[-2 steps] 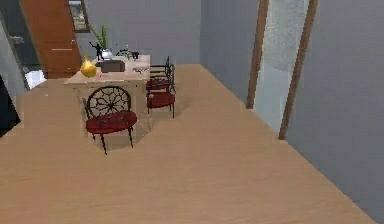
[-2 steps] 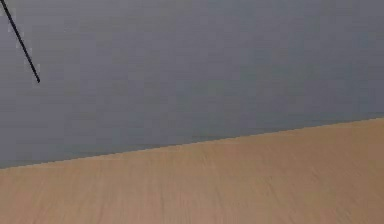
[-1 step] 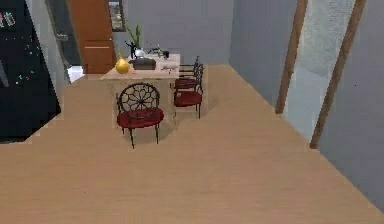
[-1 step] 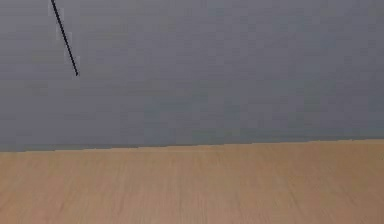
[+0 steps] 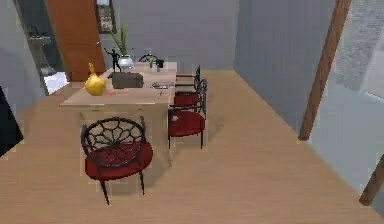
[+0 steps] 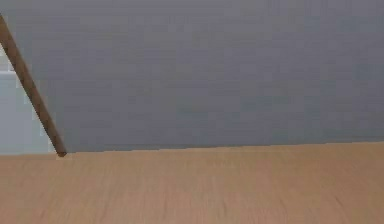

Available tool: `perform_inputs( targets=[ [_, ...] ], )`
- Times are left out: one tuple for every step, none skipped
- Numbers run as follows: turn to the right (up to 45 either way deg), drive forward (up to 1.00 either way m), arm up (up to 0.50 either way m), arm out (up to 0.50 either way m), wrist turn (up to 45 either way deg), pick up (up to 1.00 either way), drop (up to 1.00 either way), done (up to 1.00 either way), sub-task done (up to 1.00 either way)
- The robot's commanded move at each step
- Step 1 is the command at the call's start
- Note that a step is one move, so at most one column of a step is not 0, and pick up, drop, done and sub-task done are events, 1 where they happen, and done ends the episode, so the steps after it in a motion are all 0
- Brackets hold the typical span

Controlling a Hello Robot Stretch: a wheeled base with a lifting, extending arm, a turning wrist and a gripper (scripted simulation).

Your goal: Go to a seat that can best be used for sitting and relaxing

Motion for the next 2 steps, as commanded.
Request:
perform_inputs(
  targets=[
    [-36.0,0.00,0.00,0.00,0.0,0.00,0.00,0.00,0.00],
    [0.0,0.45,0.00,0.00,0.0,0.00,0.00,0.00,0.00]
  ],
)
